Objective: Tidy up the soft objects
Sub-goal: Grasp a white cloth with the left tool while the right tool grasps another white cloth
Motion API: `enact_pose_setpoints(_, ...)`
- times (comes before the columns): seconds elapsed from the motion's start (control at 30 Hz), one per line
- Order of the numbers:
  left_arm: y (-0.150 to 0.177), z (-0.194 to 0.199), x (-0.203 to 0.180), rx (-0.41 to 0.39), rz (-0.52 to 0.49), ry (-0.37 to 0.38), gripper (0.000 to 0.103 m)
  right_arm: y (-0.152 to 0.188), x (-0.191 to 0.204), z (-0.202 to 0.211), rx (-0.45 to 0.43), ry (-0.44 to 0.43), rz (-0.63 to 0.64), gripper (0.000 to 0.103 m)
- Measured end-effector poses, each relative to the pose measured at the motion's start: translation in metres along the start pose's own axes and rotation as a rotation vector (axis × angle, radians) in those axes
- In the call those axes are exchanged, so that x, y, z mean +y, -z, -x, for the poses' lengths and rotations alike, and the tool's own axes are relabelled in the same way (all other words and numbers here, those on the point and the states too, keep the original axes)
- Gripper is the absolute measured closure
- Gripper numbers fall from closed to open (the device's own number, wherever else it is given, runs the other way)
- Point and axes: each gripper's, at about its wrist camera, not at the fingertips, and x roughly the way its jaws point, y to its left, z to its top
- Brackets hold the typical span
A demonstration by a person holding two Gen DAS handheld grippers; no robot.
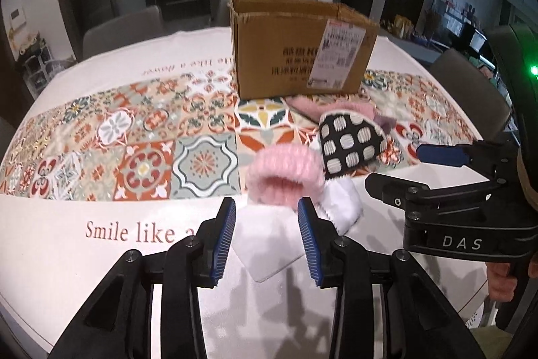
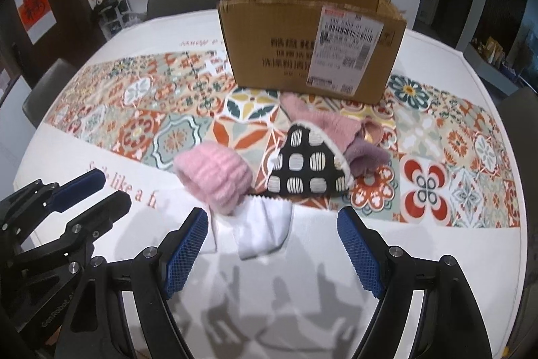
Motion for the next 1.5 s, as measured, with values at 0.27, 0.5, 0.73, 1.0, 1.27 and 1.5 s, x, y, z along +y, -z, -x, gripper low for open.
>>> enact_pose_setpoints(0.27,0.011,-0.028,-0.003,0.075,-0.045,0.023,0.057,0.008,-0.001,-0.028,0.073,0.014,0.028,0.023)
enact_pose_setpoints(0.5,0.018,-0.053,-0.003,0.132,-0.057,0.038,0.054,0.011,-0.002,-0.050,0.125,0.017,0.050,0.023)
enact_pose_setpoints(0.73,0.023,-0.073,-0.003,0.169,-0.073,0.039,0.051,0.012,-0.003,-0.070,0.176,0.004,0.061,0.023)
enact_pose_setpoints(1.0,0.025,-0.086,-0.007,0.191,-0.076,0.040,0.051,0.011,0.000,-0.085,0.209,-0.010,0.069,0.023)
enact_pose_setpoints(1.27,0.028,-0.097,-0.009,0.197,-0.080,0.027,0.050,0.010,0.003,-0.097,0.235,-0.023,0.062,0.031)
enact_pose_setpoints(1.5,0.031,-0.098,-0.014,0.160,-0.096,0.008,0.047,0.011,0.004,-0.103,0.247,-0.033,0.062,0.046)
